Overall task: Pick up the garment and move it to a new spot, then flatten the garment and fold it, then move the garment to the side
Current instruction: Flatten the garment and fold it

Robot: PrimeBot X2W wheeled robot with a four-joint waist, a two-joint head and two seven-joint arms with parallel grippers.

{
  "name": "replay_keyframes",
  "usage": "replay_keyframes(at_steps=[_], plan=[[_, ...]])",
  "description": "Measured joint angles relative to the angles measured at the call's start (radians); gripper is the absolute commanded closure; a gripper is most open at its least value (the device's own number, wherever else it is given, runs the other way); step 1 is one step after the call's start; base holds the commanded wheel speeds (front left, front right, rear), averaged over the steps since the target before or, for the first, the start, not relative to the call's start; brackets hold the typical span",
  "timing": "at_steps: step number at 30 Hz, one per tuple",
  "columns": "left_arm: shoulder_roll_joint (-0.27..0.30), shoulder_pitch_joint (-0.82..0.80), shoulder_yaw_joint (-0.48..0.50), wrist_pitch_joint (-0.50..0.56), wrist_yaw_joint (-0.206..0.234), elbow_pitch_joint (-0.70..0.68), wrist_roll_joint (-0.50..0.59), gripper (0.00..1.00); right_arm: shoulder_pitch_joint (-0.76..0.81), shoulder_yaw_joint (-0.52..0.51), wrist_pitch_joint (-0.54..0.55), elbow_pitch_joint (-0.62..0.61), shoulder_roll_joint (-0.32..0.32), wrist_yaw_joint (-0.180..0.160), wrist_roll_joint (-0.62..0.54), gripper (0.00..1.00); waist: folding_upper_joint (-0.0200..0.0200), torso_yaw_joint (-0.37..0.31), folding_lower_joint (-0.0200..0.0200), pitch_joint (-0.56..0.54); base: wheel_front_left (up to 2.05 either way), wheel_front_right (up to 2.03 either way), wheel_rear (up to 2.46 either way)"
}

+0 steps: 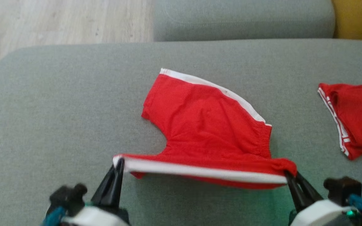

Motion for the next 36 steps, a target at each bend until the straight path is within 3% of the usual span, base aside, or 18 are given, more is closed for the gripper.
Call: replay_keyframes(at_steps=[6, 13, 23, 25, 26, 27, 28, 29, 36], plan=[[-0.059, -0.245, -0.009, 0.016, -0.065, 0.184, 0.017, 1.00, -0.164, -0.012, -0.031, 0.087, 0.000, 0.000, 0.023, 1.00, 0.0000, -0.009, 0.0004, 0.076, 0.00, 0.00, 0.00], [-0.171, -0.545, -0.011, 0.015, -0.104, 0.462, 0.051, 1.00, -0.356, -0.022, -0.054, 0.211, -0.001, 0.000, 0.004, 1.00, 0.0000, -0.025, 0.0004, 0.185, 0.00, 0.00, 0.00], [-0.274, -0.885, -0.033, 0.045, -0.147, 0.813, 0.099, 1.00, -0.595, -0.030, -0.119, 0.373, -0.003, 0.000, 0.031, 1.00, -0.0001, -0.075, 0.0003, 0.327, 0.00, 0.00, 0.00], [-0.290, -0.920, -0.032, 0.051, -0.146, 0.873, 0.099, 1.00, -0.628, -0.028, -0.141, 0.409, -0.003, 0.000, 0.042, 0.96, -0.0001, -0.087, 0.0003, 0.344, 0.00, 0.00, 0.00], [-0.298, -0.934, -0.032, 0.051, -0.144, 0.900, 0.099, 1.00, -0.642, -0.027, -0.152, 0.426, -0.003, 0.000, 0.043, 0.67, -0.0001, -0.093, 0.0002, 0.352, 0.00, 0.00, 0.00], [-0.305, -0.946, -0.030, 0.046, -0.143, 0.923, 0.099, 0.89, -0.654, -0.025, -0.164, 0.441, -0.003, 0.000, 0.043, 0.26, -0.0001, -0.098, 0.0002, 0.358, 0.00, 0.00, 0.00], [-0.311, -0.956, -0.030, 0.039, -0.142, 0.943, 0.099, 0.47, -0.664, -0.024, -0.178, 0.454, -0.003, 0.000, 0.047, 0.00, -0.0001, -0.101, 0.0002, 0.363, 0.00, 0.00, 0.00], [-0.317, -0.964, -0.027, 0.026, -0.142, 0.958, 0.099, 0.00, -0.670, -0.021, -0.193, 0.464, -0.004, 0.000, 0.057, 0.00, -0.0001, -0.104, 0.0003, 0.366, 0.00, 0.00, 0.00], [-0.342, -0.976, -0.006, -0.076, -0.154, 1.000, 0.095, 0.00, -0.672, -0.023, -0.290, 0.484, -0.006, 0.000, 0.091, 0.00, -0.0001, -0.093, 0.0000, 0.352, 0.00, 0.00, 0.00]])
